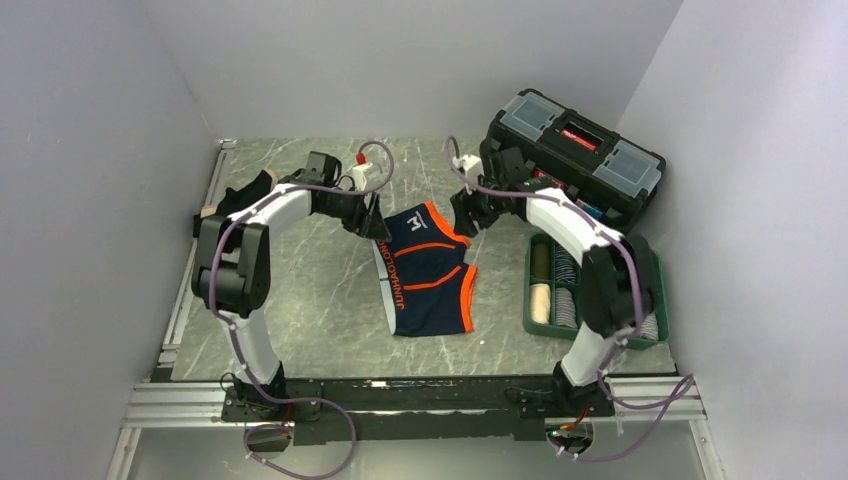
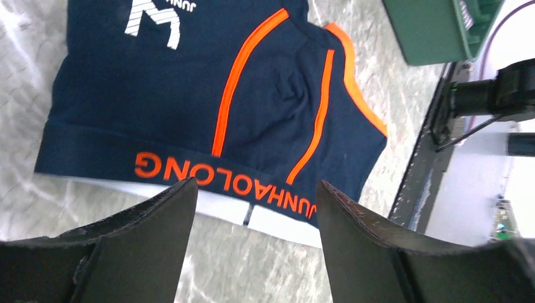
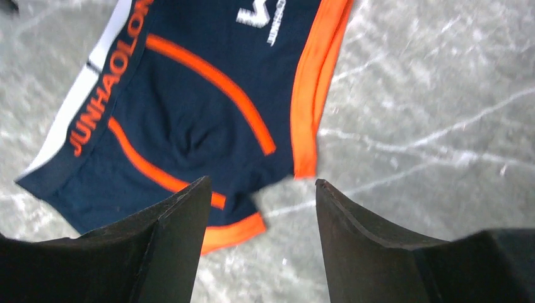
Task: Roll the underwear
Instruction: Flatten out the underwear at the center of the board, then fold the underwear at the center of the board.
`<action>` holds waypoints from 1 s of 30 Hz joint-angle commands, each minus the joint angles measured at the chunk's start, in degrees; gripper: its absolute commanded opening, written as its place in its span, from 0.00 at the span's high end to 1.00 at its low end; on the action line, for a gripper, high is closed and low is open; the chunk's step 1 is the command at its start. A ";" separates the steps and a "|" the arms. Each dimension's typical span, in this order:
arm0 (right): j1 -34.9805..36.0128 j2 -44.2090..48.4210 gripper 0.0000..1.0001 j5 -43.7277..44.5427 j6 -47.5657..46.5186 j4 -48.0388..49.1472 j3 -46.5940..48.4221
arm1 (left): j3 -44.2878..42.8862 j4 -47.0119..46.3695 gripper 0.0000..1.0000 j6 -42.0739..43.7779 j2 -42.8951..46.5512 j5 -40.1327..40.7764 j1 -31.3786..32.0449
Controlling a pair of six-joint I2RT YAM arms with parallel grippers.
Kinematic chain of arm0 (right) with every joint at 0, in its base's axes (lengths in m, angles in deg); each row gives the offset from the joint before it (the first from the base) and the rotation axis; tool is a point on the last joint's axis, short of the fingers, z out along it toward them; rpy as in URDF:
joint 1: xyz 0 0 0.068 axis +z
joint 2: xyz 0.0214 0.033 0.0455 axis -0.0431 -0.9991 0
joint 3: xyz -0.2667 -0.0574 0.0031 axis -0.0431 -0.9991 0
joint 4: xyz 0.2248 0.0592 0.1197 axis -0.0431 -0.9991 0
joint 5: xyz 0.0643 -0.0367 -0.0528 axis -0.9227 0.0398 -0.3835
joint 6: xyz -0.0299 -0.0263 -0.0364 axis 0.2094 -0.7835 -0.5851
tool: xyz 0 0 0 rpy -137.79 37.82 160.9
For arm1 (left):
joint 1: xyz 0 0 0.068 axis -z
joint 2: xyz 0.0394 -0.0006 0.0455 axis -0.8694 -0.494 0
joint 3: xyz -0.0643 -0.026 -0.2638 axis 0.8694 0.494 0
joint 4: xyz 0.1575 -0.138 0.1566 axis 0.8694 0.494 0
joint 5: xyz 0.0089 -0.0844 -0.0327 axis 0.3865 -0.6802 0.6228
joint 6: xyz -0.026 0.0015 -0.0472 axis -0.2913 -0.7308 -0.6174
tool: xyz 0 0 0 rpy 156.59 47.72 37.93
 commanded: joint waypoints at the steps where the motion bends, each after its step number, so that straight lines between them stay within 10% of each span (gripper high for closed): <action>1: -2.09 -10.10 0.37 -11.93 5.59 1.44 9.01 | -4.92 -2.39 0.27 -6.37 -5.09 -7.94 0.41; 30: -5.09 -33.43 0.41 -7.64 5.08 -5.87 27.51 | -18.68 7.19 0.26 -4.54 -20.32 6.15 -0.51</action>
